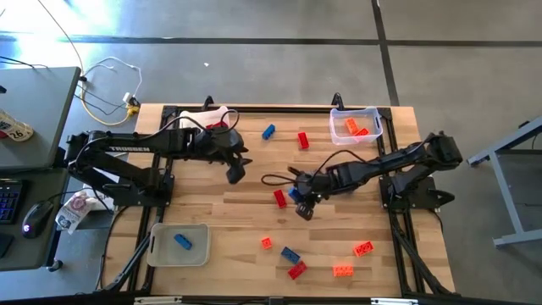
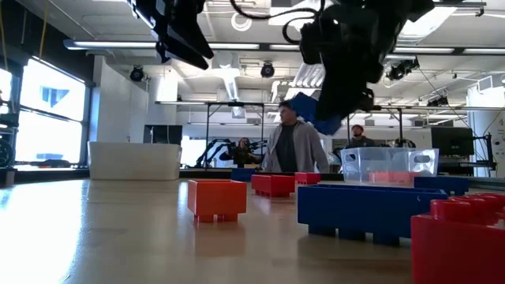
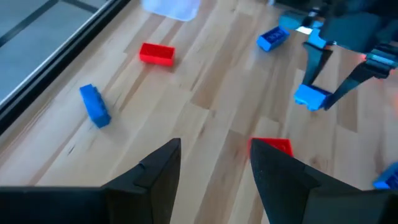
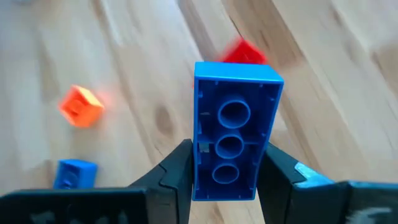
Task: Sort & place blocks by color
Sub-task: Put the blue game piece into the gray bin
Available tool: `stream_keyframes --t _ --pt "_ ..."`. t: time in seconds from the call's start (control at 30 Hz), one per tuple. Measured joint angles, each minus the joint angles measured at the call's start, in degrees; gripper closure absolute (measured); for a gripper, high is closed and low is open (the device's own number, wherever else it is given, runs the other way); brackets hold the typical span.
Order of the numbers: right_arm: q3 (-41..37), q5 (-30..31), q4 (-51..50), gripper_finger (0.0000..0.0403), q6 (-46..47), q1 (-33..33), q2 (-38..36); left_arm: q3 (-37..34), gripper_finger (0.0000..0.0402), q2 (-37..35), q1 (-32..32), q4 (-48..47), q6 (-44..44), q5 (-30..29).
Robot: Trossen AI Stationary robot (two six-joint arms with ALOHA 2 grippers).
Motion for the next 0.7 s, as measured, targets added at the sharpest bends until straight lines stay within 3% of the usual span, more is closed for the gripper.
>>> stream_keyframes --t 0.33,0.7 --pt "0.00 0.76 12.43 0.0293 -8.98 -1.91 -0.12 -0.02 0.0222 0.02 -1.45 4.20 5.45 6.44" --pt "0.00 0.71 22.85 0.0293 -17.71 -4.31 -0.12 -0.02 0.0222 0.02 -3.98 6.38 8.46 7.21"
